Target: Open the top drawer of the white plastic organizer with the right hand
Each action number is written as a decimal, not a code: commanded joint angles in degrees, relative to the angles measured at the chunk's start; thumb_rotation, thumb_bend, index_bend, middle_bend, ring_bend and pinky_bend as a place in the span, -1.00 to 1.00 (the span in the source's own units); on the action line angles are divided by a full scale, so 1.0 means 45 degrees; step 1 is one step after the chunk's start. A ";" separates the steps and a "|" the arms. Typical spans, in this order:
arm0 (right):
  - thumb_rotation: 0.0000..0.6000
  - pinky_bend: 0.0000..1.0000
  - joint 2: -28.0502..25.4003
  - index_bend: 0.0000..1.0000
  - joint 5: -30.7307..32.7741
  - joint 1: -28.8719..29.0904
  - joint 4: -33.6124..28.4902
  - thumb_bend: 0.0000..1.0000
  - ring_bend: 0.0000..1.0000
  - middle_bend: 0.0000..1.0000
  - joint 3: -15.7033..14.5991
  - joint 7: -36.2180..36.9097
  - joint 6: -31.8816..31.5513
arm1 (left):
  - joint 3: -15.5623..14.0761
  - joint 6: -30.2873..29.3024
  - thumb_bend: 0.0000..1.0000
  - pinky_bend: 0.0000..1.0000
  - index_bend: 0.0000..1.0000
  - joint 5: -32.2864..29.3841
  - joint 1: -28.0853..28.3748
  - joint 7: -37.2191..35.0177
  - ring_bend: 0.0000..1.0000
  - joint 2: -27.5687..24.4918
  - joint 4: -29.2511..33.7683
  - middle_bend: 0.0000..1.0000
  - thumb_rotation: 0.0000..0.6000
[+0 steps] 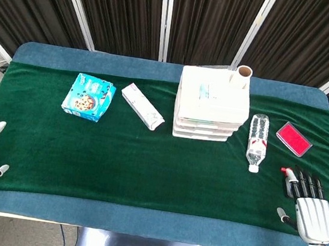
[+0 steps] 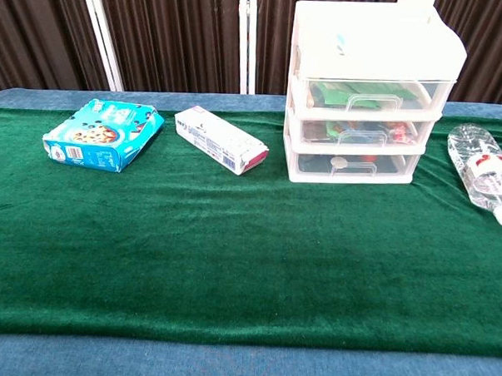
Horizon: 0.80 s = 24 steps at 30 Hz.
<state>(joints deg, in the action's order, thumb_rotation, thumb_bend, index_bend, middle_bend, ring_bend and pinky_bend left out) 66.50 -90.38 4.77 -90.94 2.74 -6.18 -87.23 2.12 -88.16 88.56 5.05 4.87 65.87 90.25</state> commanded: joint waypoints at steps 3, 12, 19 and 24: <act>1.00 -1.00 0.0005 -1.00 -0.0013 0.0013 0.0017 -0.85 -1.00 -1.00 -0.0014 0.0086 0.0034 | 0.0017 -0.0003 -0.89 -1.00 -1.00 -0.0030 -0.0008 -0.0038 -1.00 -0.0022 0.0004 -1.00 1.00; 1.00 -1.00 -0.0087 -1.00 -0.0045 0.0063 -0.0053 -0.85 -1.00 -1.00 -0.0074 0.0375 0.0183 | -0.0008 -0.0029 -0.89 -1.00 -1.00 0.0042 -0.0026 0.0012 -1.00 -0.0063 0.0080 -1.00 1.00; 1.00 -1.00 -0.0136 -1.00 -0.0044 0.0113 -0.0023 -0.85 -1.00 -1.00 -0.0136 0.0503 0.0354 | 0.0005 -0.0002 -0.88 -1.00 -1.00 0.0014 -0.0018 0.0085 -1.00 -0.0036 0.0109 -1.00 1.00; 1.00 -1.00 -0.0179 -1.00 -0.0071 0.0114 -0.0068 -0.85 -1.00 -1.00 -0.0163 0.0575 0.0366 | -0.0014 -0.0090 -0.88 -1.00 -1.00 0.0082 -0.0056 0.0126 -1.00 -0.0023 0.0134 -1.00 1.00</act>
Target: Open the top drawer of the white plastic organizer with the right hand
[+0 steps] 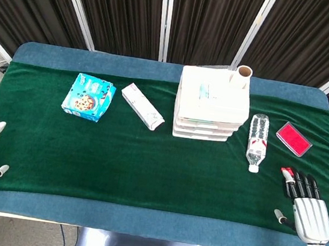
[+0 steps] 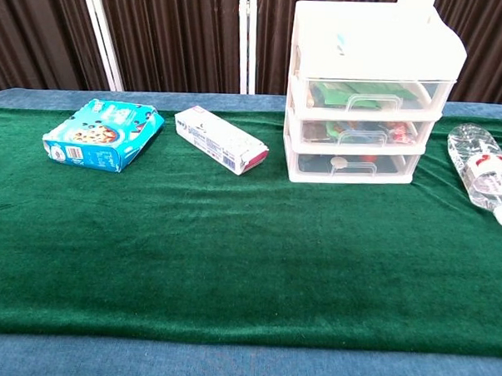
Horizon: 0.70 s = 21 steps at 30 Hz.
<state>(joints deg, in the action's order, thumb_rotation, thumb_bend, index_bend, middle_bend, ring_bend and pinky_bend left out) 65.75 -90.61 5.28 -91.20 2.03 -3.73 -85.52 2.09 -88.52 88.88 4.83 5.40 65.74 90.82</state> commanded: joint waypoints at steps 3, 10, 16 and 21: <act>1.00 -1.00 -0.0013 -1.00 -0.0012 0.0095 -0.0028 -0.85 -1.00 -1.00 -0.0039 0.0572 0.0196 | -0.0015 -0.0045 -0.88 -1.00 -1.00 0.0053 -0.0019 -0.0022 -1.00 0.0010 0.0025 -1.00 1.00; 1.00 -0.85 0.0195 -0.97 0.0248 0.0724 -0.0132 -0.84 -0.96 -0.92 0.0103 0.3798 0.1237 | -0.0006 -0.0188 -0.88 -1.00 -1.00 0.0166 -0.0055 -0.0207 -1.00 -0.0012 0.0025 -1.00 1.00; 1.00 0.02 0.0250 -0.89 0.0823 0.1399 -0.0858 -0.77 0.03 0.02 0.0516 0.5345 0.2253 | -0.0005 -0.0190 -0.88 -1.00 -1.00 0.0207 -0.0043 -0.0191 -1.00 0.0030 -0.0013 -1.00 1.00; 1.00 0.29 0.0047 -0.89 0.1983 0.2281 -0.2293 -0.62 0.49 0.49 0.0980 0.8187 0.4201 | 0.0000 -0.0223 -0.88 -1.00 -1.00 0.0250 -0.0041 -0.0148 -1.00 0.0101 -0.0055 -1.00 1.00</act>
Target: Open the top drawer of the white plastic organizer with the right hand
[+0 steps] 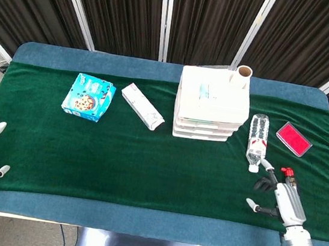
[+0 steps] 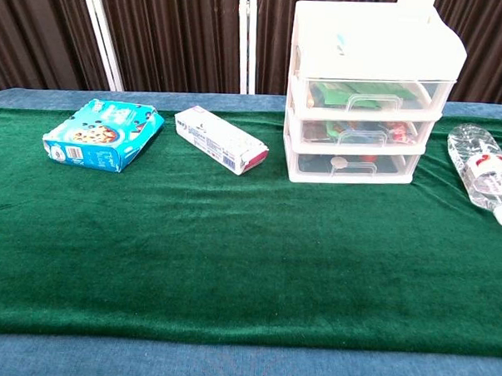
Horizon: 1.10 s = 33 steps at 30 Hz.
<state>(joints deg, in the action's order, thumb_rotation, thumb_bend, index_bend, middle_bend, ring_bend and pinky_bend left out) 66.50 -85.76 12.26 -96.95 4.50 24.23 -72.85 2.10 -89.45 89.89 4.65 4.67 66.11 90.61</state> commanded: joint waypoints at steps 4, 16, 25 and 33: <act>1.00 0.36 0.0004 -0.89 0.1681 0.1252 -0.1556 -0.29 0.60 0.61 0.0917 0.4407 0.2522 | 0.0022 -0.0088 -0.87 -1.00 -1.00 0.0087 0.0005 -0.0021 -1.00 0.0073 -0.0062 -1.00 1.00; 1.00 0.39 0.0831 -0.95 0.2920 0.2313 -0.1383 -0.02 0.66 0.67 0.1888 0.8180 0.4764 | 0.0178 -0.0289 -0.86 -1.00 -1.00 0.0076 0.0011 -0.0423 -1.00 0.0183 -0.0303 -1.00 1.00; 1.00 0.39 0.1560 -0.89 0.3496 0.2595 -0.0742 -0.01 0.66 0.67 0.2146 0.8143 0.5032 | 0.0224 -0.0349 -0.85 -1.00 -1.00 0.0060 0.0006 -0.0580 -1.00 0.0173 -0.0390 -1.00 1.00; 1.00 0.39 0.2104 -0.75 0.4189 0.2929 -0.0208 0.00 0.66 0.67 0.2398 0.7622 0.5376 | 0.0219 -0.0373 -0.85 -1.00 -1.00 0.0090 0.0003 -0.0510 -1.00 0.0195 -0.0337 -1.00 1.00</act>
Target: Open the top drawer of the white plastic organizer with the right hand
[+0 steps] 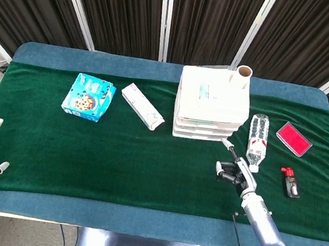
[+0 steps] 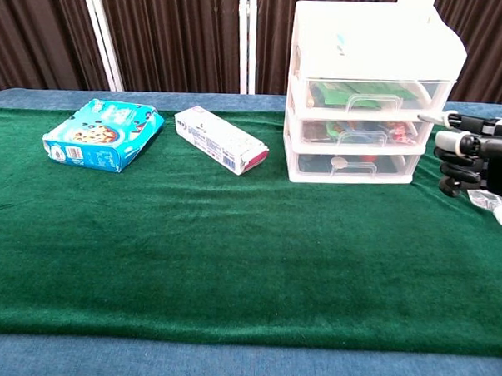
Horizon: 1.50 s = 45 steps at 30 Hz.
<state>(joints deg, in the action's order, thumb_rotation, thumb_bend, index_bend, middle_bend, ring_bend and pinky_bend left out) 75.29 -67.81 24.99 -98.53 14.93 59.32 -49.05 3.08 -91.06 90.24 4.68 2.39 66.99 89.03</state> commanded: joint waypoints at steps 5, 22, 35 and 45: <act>1.00 0.39 0.0541 -0.73 0.0729 0.0357 0.0498 0.00 0.66 0.67 0.0247 -0.0698 0.0299 | -0.0019 -0.0047 -0.85 -1.00 -1.00 0.0052 -0.0019 -0.0073 -1.00 -0.0028 0.0038 -1.00 1.00; 1.00 0.39 0.1560 -0.77 0.2080 0.1134 0.1312 0.00 0.65 0.66 0.1221 -0.2007 0.0821 | -0.0004 0.0298 -0.85 -1.00 -1.00 -0.0154 0.0097 -0.0156 -1.00 -0.0035 -0.0019 -1.00 1.00; 1.00 0.39 0.2183 -0.77 0.2341 0.1407 0.1669 0.00 0.65 0.66 0.1694 -0.2400 0.1033 | -0.0048 0.0457 -0.85 -1.00 -1.00 -0.0172 0.0160 -0.0258 -1.00 -0.0042 -0.0062 -1.00 1.00; 1.00 0.39 0.2559 -0.72 0.2340 0.1463 0.1778 0.01 0.65 0.66 0.1842 -0.2448 0.1255 | -0.0161 0.0657 -0.85 -1.00 -1.00 -0.0111 0.0230 -0.0182 -1.00 -0.0020 -0.0083 -1.00 1.00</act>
<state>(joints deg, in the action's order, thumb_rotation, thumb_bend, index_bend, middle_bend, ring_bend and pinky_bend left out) 86.76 -57.24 31.56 -90.56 23.19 48.34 -43.45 2.43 -88.18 89.67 5.68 1.50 66.90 88.68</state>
